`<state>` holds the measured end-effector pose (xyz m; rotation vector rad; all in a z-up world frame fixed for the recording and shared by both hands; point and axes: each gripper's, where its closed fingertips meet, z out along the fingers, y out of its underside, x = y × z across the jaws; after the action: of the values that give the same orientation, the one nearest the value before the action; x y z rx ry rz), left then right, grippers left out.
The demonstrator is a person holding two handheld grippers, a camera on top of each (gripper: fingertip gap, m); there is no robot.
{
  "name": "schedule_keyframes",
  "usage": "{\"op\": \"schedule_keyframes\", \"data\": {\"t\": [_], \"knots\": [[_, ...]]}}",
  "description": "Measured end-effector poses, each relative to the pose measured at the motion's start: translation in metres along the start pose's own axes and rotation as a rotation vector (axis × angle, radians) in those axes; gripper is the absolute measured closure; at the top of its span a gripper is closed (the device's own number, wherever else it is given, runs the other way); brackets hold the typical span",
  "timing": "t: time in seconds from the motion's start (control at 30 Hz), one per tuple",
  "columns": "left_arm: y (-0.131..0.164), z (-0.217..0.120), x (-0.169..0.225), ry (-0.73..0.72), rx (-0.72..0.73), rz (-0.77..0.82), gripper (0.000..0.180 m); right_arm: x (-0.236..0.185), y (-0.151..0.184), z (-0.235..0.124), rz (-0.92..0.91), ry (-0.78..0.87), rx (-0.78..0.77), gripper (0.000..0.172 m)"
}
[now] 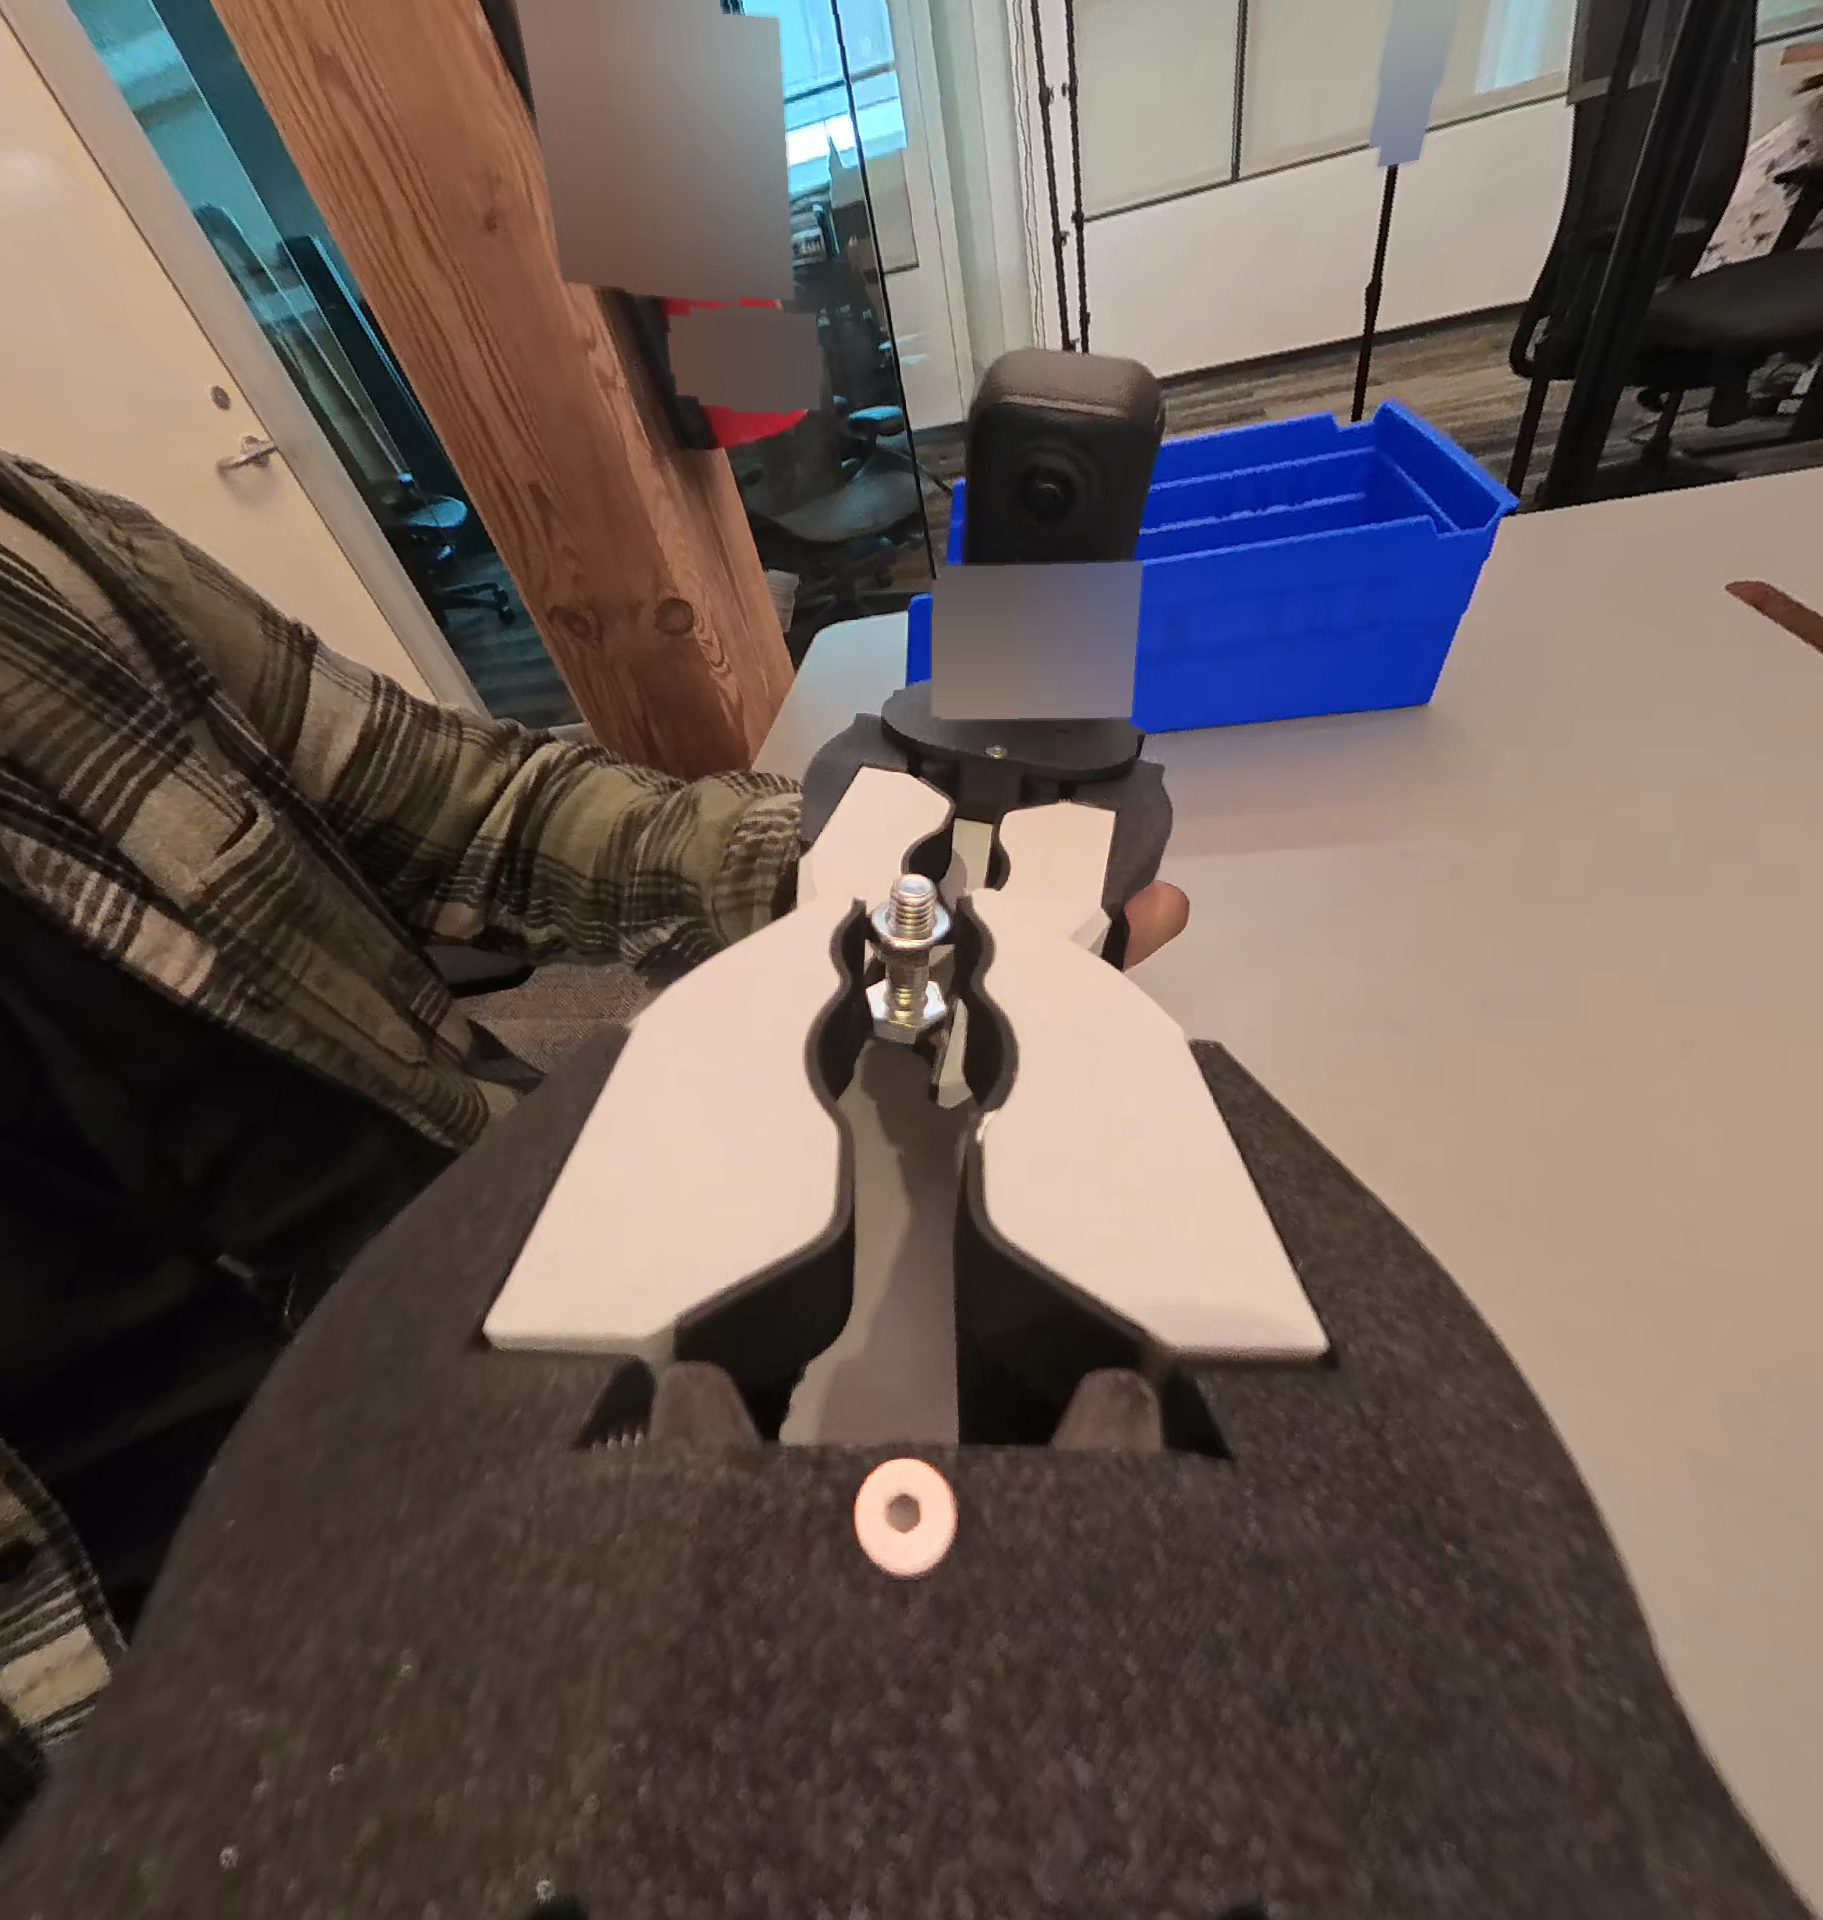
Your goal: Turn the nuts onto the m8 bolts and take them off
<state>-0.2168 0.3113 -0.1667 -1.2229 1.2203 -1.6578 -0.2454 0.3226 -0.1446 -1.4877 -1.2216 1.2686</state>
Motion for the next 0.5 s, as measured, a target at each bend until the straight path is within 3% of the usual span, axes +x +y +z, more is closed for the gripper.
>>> {"op": "schedule_keyframes", "data": {"t": [0.2, 0.43, 0.5], "knots": [[0.002, 0.0, -0.002, -0.026, -0.01, 0.014, 0.165, 0.006, -0.001, -0.004, -0.007, 0.051, -0.008, 0.146], [0.0, -0.001, -0.005, -0.073, 0.0, 0.053, 0.165, 0.019, -0.002, -0.01, -0.023, 0.188, -0.018, 0.113], [-0.001, -0.001, -0.004, -0.074, 0.005, 0.067, 0.165, 0.024, 0.001, -0.01, -0.045, 0.235, -0.043, 0.11]]}}
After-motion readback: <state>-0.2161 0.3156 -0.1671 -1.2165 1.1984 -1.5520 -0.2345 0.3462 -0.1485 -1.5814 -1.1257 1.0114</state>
